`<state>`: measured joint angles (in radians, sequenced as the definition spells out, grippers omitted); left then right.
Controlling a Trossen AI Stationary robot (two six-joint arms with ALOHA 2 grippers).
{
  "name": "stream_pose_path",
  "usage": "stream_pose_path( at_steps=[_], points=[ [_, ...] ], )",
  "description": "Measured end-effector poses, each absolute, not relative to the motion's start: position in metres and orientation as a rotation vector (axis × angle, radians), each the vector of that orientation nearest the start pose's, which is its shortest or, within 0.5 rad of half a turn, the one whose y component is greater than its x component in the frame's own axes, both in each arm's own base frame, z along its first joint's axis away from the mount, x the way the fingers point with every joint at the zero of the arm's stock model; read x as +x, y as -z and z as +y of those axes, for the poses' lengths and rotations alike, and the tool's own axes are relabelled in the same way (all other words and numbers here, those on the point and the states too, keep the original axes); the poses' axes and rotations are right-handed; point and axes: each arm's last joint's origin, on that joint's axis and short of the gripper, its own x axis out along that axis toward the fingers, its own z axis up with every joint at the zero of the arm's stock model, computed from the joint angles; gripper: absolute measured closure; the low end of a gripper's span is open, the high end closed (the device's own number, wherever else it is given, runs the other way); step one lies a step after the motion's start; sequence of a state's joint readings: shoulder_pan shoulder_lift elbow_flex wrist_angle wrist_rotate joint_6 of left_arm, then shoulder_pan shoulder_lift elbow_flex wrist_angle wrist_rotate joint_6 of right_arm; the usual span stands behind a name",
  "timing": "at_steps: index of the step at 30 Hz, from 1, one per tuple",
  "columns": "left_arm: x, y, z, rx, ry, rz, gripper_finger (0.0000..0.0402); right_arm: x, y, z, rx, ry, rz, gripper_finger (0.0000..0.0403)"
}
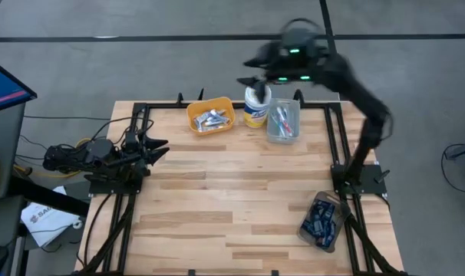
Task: Pick & Place Travel size toiletries
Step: Return to Home Position
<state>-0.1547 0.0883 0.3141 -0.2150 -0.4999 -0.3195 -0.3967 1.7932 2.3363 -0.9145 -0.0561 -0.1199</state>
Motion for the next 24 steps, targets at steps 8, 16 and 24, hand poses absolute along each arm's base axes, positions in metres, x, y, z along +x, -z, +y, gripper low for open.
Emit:
stream_pose_path(
  at_steps=[8,16,24],
  points=[
    [0.077,-0.242,0.002,-0.322,-0.34,-0.072,0.0243,0.197,-0.547,-0.082,-0.025,0.308,0.423,0.013],
    [0.077,-0.242,0.002,-0.323,-0.339,-0.074,0.0243,0.115,-0.511,-0.047,0.021,0.329,0.271,0.013],
    [0.077,-0.243,0.002,-0.324,-0.338,-0.08,0.0243,0.058,-0.419,-0.024,0.089,0.382,0.032,0.013]
  ],
)
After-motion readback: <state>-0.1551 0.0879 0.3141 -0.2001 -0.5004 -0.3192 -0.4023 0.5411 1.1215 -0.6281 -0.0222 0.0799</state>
